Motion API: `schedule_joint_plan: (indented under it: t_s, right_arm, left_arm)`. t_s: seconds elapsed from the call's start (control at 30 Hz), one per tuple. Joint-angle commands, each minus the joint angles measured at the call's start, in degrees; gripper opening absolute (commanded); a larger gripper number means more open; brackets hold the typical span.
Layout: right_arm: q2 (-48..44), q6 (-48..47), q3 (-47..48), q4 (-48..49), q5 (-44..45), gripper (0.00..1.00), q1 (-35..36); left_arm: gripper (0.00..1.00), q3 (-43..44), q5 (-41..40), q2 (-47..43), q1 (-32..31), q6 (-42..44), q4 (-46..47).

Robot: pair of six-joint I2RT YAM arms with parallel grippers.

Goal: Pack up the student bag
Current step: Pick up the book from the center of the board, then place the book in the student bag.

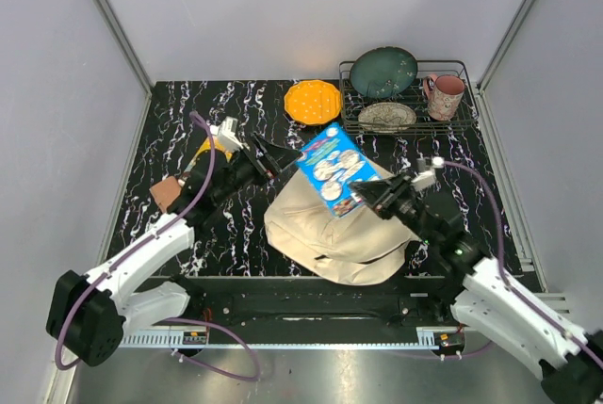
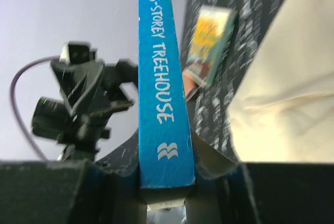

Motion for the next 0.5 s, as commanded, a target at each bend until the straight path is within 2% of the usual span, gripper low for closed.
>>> schedule_joint_plan:
  t_s: [0.0, 0.07, 0.1, 0.17, 0.2, 0.3, 0.47]
  right_arm:
    - [-14.0, -7.3, 9.2, -31.6, 27.9, 0.00, -0.3]
    - [-18.2, -7.4, 11.3, -38.8, 36.8, 0.00, -0.3]
    - [-18.9, -7.0, 13.4, -45.2, 39.1, 0.00, -0.3]
    - [-19.4, -4.1, 15.4, -51.5, 45.7, 0.00, -0.3]
    - [-19.6, -3.0, 17.0, -56.7, 47.6, 0.00, -0.3]
    - [-21.2, 0.4, 19.5, -63.7, 54.4, 0.00, -0.3]
    - [-23.5, 2.5, 24.4, -73.1, 63.3, 0.00, -0.3]
  left_arm:
    - [0.99, 6.9, 0.3, -4.1, -0.9, 16.4, -10.3]
    - [0.99, 8.6, 0.1, -4.1, -2.1, 20.7, -15.1]
    - [0.99, 9.3, -0.3, -3.6, -4.6, 24.4, -16.2]
    - [0.99, 12.1, -0.5, -2.1, -8.0, 27.5, -18.6]
    - [0.99, 13.3, -2.4, 0.3, -12.2, 30.3, -19.5]
    - [0.99, 19.7, -5.6, 6.4, -20.5, 36.0, -24.8]
    - [0.99, 32.0, -11.1, 17.1, -29.3, 42.1, -34.4]
